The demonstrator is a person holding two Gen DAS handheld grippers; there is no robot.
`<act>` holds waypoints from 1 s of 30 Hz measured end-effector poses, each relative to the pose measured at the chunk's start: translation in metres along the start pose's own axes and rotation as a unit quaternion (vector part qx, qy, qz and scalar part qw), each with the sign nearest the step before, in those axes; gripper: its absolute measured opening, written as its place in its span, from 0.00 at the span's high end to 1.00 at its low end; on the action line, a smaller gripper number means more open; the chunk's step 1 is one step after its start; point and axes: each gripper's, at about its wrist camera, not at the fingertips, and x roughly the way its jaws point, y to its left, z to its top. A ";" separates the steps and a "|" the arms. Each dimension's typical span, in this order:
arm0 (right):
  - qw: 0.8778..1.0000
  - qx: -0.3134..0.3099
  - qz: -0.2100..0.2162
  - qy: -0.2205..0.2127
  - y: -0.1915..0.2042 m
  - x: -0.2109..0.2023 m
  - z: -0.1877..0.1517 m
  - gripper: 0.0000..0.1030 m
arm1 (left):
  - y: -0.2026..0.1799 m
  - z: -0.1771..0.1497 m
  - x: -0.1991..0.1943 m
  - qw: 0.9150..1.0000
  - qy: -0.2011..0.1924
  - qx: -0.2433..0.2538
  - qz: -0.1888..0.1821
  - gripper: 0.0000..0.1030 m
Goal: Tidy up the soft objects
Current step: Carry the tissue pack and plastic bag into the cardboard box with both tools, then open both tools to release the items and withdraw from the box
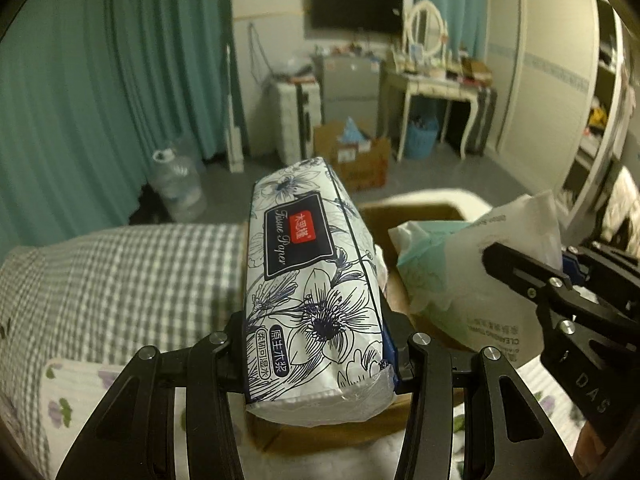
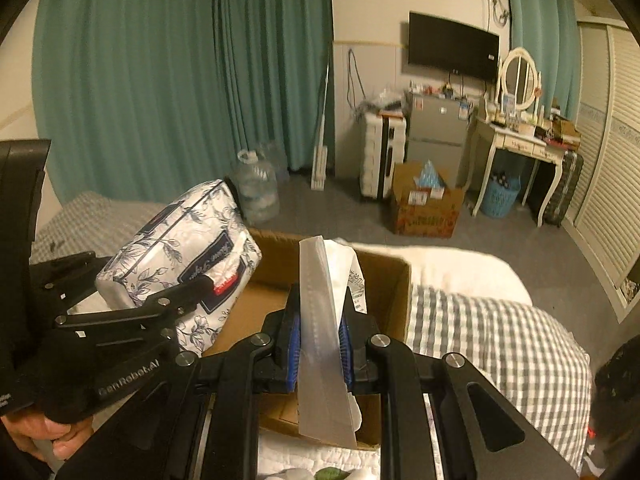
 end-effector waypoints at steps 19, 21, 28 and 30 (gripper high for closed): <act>0.998 -0.017 -0.017 0.059 -0.002 0.058 -0.033 0.83 | -0.011 -0.016 0.055 0.995 0.070 0.040 0.052 0.44; 0.998 -0.017 -0.021 0.055 -0.001 0.050 -0.033 0.69 | -0.005 -0.011 0.048 0.997 0.056 0.035 0.045 0.40; 1.000 -0.003 -0.023 0.009 -0.006 0.000 -0.013 0.47 | 0.002 0.010 -0.024 0.995 -0.042 0.041 0.083 0.13; 1.000 -0.005 -0.027 -0.004 -0.004 -0.017 -0.007 0.47 | 0.004 0.013 -0.045 0.994 -0.062 0.040 0.082 0.13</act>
